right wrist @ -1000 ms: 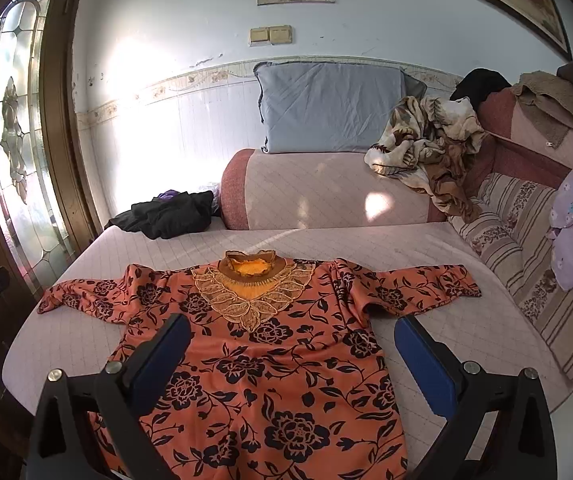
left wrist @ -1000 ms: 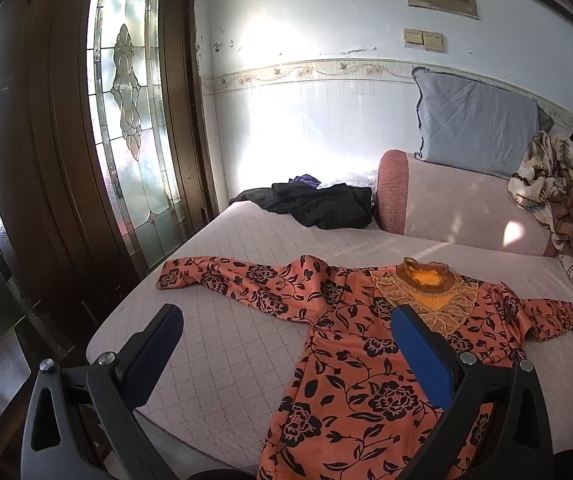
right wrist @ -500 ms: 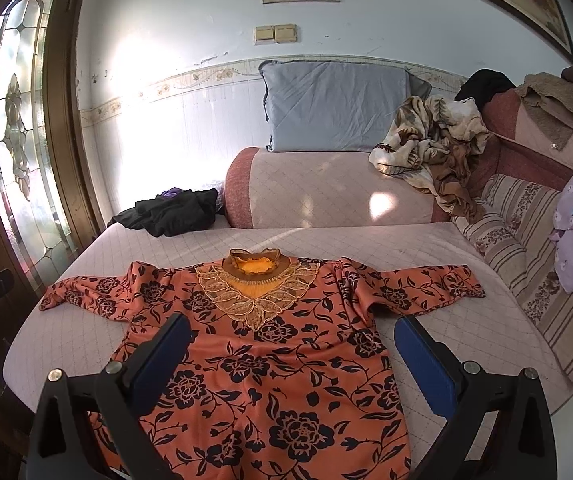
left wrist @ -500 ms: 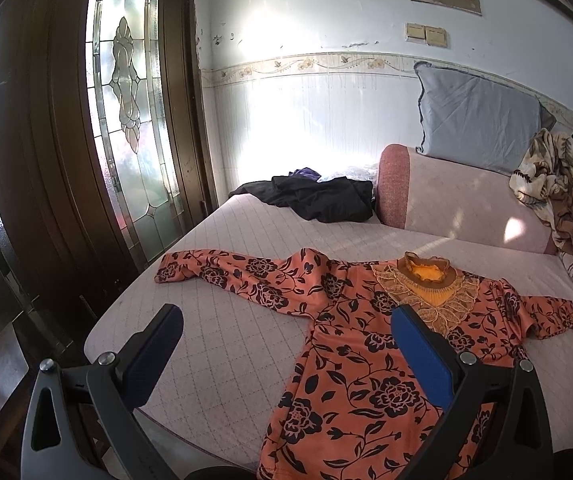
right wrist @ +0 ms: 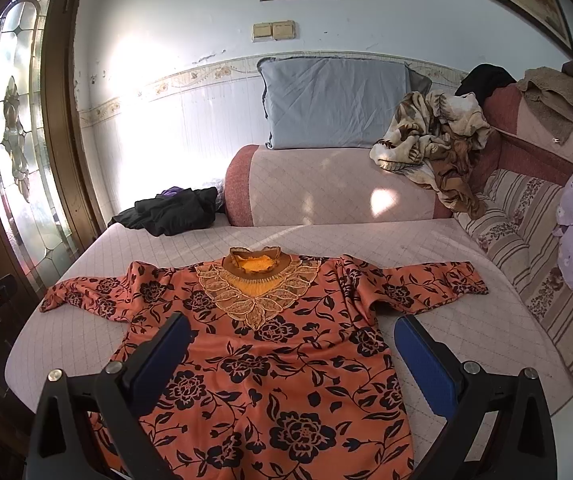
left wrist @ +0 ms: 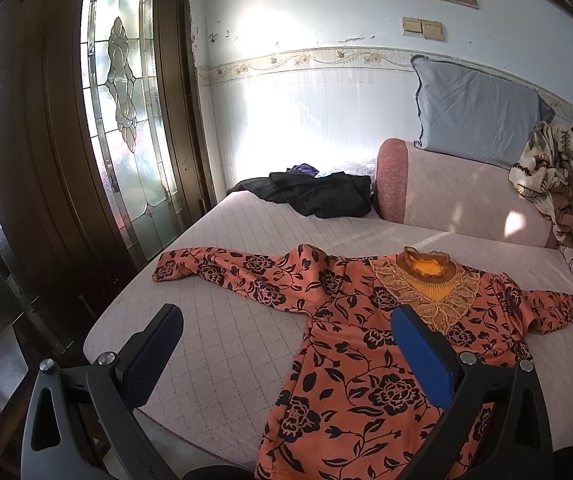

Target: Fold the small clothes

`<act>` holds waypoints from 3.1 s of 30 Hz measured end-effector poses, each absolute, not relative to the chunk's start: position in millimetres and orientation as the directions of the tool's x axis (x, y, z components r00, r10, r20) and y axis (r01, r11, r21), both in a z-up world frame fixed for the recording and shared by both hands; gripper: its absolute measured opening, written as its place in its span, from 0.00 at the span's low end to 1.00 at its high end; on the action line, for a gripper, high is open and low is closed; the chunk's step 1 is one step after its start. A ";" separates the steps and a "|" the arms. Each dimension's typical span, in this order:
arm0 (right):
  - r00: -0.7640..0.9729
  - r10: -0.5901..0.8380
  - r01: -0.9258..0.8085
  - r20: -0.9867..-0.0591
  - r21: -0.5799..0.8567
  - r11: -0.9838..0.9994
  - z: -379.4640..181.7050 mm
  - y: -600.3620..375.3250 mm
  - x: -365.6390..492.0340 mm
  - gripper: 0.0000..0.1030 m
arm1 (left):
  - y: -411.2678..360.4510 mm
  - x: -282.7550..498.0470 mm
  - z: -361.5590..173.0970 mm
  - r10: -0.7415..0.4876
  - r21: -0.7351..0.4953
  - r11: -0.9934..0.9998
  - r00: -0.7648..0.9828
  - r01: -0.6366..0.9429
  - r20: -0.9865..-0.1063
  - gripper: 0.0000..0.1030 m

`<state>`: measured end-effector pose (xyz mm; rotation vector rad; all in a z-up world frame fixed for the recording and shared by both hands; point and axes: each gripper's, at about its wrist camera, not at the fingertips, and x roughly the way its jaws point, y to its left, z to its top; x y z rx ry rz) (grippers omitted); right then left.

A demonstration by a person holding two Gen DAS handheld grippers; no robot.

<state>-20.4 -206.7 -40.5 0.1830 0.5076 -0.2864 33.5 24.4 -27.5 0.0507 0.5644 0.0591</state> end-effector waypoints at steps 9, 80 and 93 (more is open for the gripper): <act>0.830 -0.220 0.316 -0.512 0.109 0.942 -45.8 -208.3 -15.2 1.00 | 19.8 38.1 -31.9 0.071 0.073 0.997 0.837 -0.038 -0.543 1.00; 0.945 0.252 0.015 -0.209 0.797 0.604 -108.3 -365.3 221.1 0.07 | 30.7 236.4 -203.7 0.301 0.155 0.949 0.646 -0.273 -0.702 1.00; 0.618 0.654 0.007 -0.436 0.835 0.550 -232.2 -145.5 298.8 0.75 | 112.0 245.8 -208.2 0.347 0.073 0.890 0.563 -0.451 -0.751 1.00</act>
